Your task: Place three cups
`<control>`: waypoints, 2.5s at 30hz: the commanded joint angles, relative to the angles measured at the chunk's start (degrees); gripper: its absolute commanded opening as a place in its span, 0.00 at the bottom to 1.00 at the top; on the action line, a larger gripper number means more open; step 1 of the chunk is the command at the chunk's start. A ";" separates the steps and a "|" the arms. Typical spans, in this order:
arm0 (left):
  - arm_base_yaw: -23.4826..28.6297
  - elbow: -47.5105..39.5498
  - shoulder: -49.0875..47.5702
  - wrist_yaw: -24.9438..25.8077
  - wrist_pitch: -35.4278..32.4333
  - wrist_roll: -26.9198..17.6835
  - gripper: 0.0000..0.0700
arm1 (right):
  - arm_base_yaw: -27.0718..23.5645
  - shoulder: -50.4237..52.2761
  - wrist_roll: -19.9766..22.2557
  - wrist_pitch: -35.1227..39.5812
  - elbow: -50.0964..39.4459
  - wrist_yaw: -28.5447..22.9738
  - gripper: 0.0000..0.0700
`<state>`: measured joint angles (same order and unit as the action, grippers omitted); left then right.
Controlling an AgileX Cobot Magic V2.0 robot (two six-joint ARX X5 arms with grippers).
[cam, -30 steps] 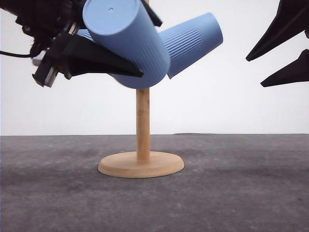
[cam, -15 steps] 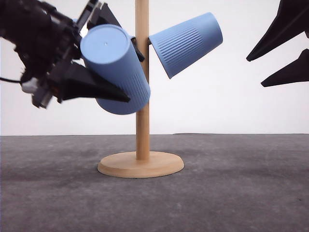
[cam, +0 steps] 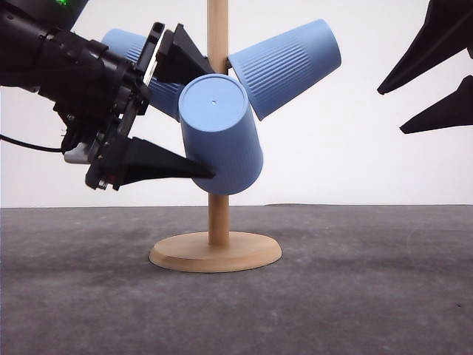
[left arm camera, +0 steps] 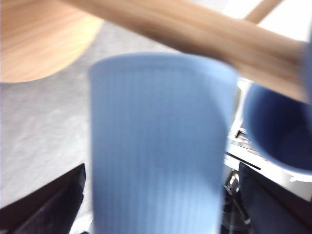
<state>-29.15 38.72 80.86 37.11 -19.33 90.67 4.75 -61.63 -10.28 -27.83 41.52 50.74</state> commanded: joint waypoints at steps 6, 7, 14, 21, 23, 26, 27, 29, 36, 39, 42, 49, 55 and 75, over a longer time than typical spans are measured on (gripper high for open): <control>-0.40 0.90 -0.30 6.12 0.22 -1.31 0.92 | 0.02 -0.35 0.87 -0.03 1.11 -0.02 0.45; -0.48 0.90 -0.76 6.48 0.67 -1.64 0.92 | 0.02 -0.35 0.87 -0.15 1.11 -0.02 0.45; -0.50 0.87 -6.22 7.86 10.08 -7.97 0.92 | 0.02 -0.35 0.90 -0.79 1.11 -1.36 0.45; -0.45 0.85 -16.50 8.09 23.52 -23.28 0.73 | 0.02 -0.35 0.90 -0.79 1.11 -1.70 0.45; -0.25 0.85 -20.17 4.96 28.15 -28.75 0.63 | 0.02 -0.35 0.90 -0.79 1.11 -1.68 0.45; 0.80 0.85 -25.61 -2.22 34.94 -37.70 0.61 | 0.02 -0.35 1.14 -0.79 1.11 -1.67 0.45; 1.45 0.85 -27.34 -4.83 36.80 -40.75 0.61 | 0.02 -0.35 1.59 -0.79 1.11 -1.66 0.45; 3.18 0.85 -30.42 -9.72 39.56 -46.71 0.61 | 0.02 -0.35 3.21 -0.79 1.11 -1.67 0.46; 11.71 0.85 -37.03 -15.23 43.29 -69.97 0.61 | -0.02 -0.35 9.55 -0.54 1.11 -5.33 0.48; 15.94 0.85 -37.38 -15.49 44.46 -78.06 0.61 | -0.02 -0.35 13.02 -0.13 1.11 -7.66 0.48; 19.13 0.85 -37.34 -17.20 44.68 -82.77 0.61 | -0.02 -0.35 14.68 0.40 1.11 -8.69 0.48; 20.24 0.91 -37.48 -16.45 45.15 -85.22 0.00 | -0.02 -0.35 15.55 3.68 1.11 -8.81 0.02; 20.24 0.96 -37.86 -15.87 45.09 -85.09 0.00 | -0.02 -0.35 15.43 3.82 1.11 -8.42 0.02; 21.76 -25.36 -60.77 -32.90 25.59 -87.01 0.00 | -0.02 -0.35 15.43 4.26 1.11 -8.41 0.02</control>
<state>-7.51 15.29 22.82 7.39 7.58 2.66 4.75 -61.63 4.67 -24.05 41.54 42.17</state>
